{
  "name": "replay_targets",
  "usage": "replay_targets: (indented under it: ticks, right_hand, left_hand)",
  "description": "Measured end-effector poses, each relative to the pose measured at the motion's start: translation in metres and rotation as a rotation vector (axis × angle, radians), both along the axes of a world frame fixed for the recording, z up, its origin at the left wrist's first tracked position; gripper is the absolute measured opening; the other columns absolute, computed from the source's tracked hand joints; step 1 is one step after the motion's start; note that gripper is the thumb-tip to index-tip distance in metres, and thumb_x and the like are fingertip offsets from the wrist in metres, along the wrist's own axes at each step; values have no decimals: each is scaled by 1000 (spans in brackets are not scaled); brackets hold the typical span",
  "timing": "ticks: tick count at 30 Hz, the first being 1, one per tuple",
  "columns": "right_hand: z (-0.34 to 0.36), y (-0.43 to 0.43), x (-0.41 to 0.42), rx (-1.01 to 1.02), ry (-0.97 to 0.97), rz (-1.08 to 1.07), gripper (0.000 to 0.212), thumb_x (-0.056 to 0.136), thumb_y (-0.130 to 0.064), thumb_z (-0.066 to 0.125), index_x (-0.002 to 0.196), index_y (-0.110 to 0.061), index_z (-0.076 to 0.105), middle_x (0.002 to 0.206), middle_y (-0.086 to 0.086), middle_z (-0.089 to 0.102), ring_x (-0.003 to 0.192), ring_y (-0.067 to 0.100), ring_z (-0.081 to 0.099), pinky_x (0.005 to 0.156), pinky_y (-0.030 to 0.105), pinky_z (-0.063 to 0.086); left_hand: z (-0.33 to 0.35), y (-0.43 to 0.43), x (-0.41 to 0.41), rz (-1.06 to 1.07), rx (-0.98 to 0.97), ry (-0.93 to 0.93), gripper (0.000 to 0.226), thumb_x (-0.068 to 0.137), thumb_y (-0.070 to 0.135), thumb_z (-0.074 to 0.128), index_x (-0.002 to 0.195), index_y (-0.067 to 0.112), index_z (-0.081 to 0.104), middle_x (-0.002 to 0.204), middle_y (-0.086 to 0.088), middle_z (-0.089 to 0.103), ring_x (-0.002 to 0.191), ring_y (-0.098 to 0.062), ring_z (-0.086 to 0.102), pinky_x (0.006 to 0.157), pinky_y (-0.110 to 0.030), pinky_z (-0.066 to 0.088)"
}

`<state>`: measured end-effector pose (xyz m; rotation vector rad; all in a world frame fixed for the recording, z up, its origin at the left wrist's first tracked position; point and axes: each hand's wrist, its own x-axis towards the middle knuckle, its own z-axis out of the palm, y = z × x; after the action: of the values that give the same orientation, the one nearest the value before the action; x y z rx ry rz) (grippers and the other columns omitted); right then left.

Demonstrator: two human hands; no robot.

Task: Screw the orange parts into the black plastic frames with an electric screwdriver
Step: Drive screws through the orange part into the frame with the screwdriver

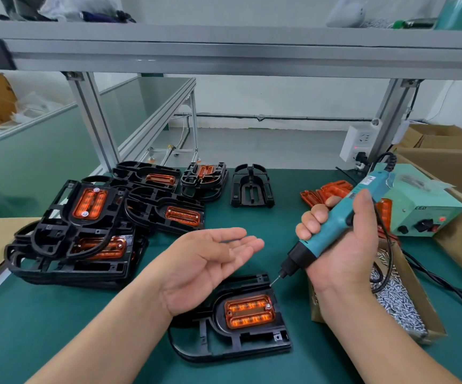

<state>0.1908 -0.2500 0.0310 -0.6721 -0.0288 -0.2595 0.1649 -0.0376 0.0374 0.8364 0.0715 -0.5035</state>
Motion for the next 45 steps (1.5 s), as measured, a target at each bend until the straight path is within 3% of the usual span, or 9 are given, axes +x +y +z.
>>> replay_targets:
  ticks: [14, 18, 22, 30, 33, 36, 40, 45]
  right_hand:
    - [-1, 1, -1, -6, 6, 2, 41, 104, -55, 53, 88, -18, 56, 71, 2, 46, 59, 16, 44, 53, 27, 41]
    - [-1, 2, -2, -9, 11, 2, 41, 104, -55, 53, 88, -17, 56, 72, 3, 45, 59, 17, 43, 53, 27, 41]
    - [-1, 2, -2, -9, 18, 1, 41, 103, -55, 54, 88, -17, 56, 72, 2, 46, 59, 16, 43, 53, 27, 41]
    - [-2, 2, -1, -4, 21, 3, 40, 103, -54, 56, 88, -17, 57, 72, 2, 48, 59, 16, 44, 53, 27, 42]
    - [-2, 2, -1, -1, 23, 4, 40, 102, -54, 57, 88, -17, 58, 72, 2, 48, 59, 16, 44, 53, 27, 42]
    - [-2, 1, -1, 0, 23, 3, 40, 102, -55, 57, 87, -18, 58, 72, 2, 48, 59, 16, 44, 53, 27, 41]
    - [-2, 1, 0, -2, 21, -2, 40, 102, -54, 58, 87, -17, 57, 72, 2, 48, 59, 16, 44, 54, 27, 41]
    - [-1, 1, 0, 2, 17, -3, 39, 101, -55, 57, 87, -18, 57, 72, 1, 47, 59, 16, 43, 54, 27, 41]
  left_hand:
    - [-1, -4, 0, 86, 44, 12, 28, 103, -8, 49, 130, -13, 55, 121, -30, 71, 114, -34, 73, 82, -27, 63]
    - [0, -1, 1, 84, 25, 10, 35, 98, -18, 48, 133, -13, 53, 126, -31, 69, 117, -36, 71, 89, -30, 61]
    - [-1, -2, 0, 73, 42, 3, 35, 98, -19, 48, 131, -12, 56, 124, -29, 70, 116, -35, 72, 85, -28, 62]
    - [-1, -4, -3, 122, 157, -9, 41, 87, 15, 71, 121, -6, 63, 110, -25, 76, 97, -22, 79, 71, -22, 62]
    - [-2, -2, -1, 68, 120, 24, 27, 104, 3, 55, 127, -12, 57, 116, -30, 73, 110, -30, 75, 80, -27, 63]
    - [-2, -1, -2, 10, 110, 29, 28, 103, -13, 43, 129, -15, 53, 119, -34, 70, 115, -36, 73, 84, -30, 63]
    - [0, -2, -3, 18, 175, 2, 27, 100, -15, 48, 123, -12, 62, 116, -31, 73, 109, -35, 75, 75, -28, 64]
    - [2, -3, -6, 7, 279, -56, 22, 99, -1, 61, 119, -3, 69, 110, -22, 77, 92, -25, 80, 62, -26, 63]
